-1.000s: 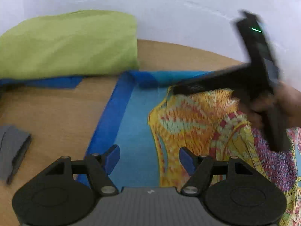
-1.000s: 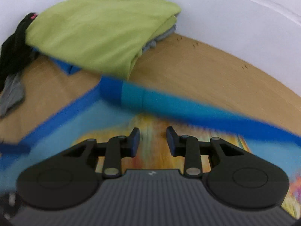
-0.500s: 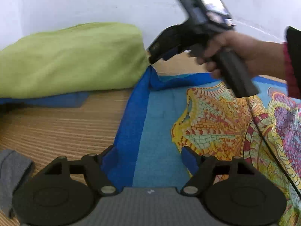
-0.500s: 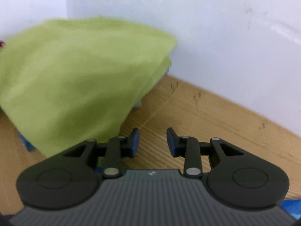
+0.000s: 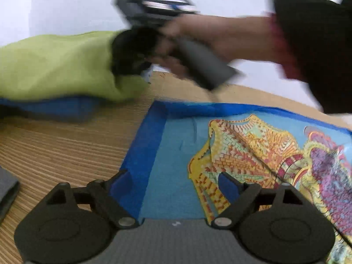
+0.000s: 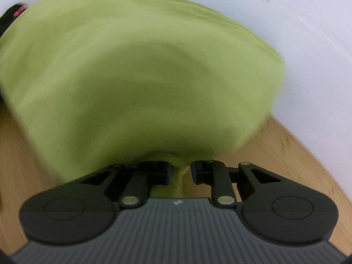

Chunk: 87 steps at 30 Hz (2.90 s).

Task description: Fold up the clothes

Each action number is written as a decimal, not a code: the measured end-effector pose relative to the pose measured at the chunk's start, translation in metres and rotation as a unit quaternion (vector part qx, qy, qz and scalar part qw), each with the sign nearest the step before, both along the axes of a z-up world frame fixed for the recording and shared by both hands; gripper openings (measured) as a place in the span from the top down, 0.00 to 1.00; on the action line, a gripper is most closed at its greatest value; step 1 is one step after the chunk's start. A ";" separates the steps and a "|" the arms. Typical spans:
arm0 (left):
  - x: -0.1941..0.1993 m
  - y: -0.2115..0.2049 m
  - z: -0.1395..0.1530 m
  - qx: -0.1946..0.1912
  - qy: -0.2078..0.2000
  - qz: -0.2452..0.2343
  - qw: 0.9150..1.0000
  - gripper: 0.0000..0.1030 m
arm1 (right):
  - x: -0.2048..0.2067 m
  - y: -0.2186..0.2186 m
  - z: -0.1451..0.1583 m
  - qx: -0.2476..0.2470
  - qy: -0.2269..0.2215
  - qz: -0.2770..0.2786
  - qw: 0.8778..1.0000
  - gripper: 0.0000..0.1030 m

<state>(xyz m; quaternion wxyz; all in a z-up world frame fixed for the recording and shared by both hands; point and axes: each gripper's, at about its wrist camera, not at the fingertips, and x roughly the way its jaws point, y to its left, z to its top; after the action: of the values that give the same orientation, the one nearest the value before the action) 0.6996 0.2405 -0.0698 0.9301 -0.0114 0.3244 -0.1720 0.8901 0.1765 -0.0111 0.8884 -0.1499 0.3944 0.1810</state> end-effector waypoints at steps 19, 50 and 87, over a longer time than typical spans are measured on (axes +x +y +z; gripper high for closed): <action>-0.003 0.005 0.001 -0.004 -0.001 0.001 1.000 0.15 | -0.095 -0.078 0.017 0.032 0.027 0.025 0.999 0.82; -0.001 0.007 -0.002 -0.013 0.001 -0.004 1.000 0.09 | -0.253 -0.210 0.038 0.135 0.063 -0.148 0.978 0.74; -0.445 -0.255 0.119 0.036 0.143 -0.226 0.963 0.15 | -1.001 -0.412 0.041 0.295 -0.071 -0.568 0.765 0.68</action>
<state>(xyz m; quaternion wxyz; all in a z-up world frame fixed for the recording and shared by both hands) 0.2543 -0.0144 0.0495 0.8109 0.0711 0.4538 -0.3626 -0.1105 -0.2353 0.0301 0.8547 0.3583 0.2706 -0.2606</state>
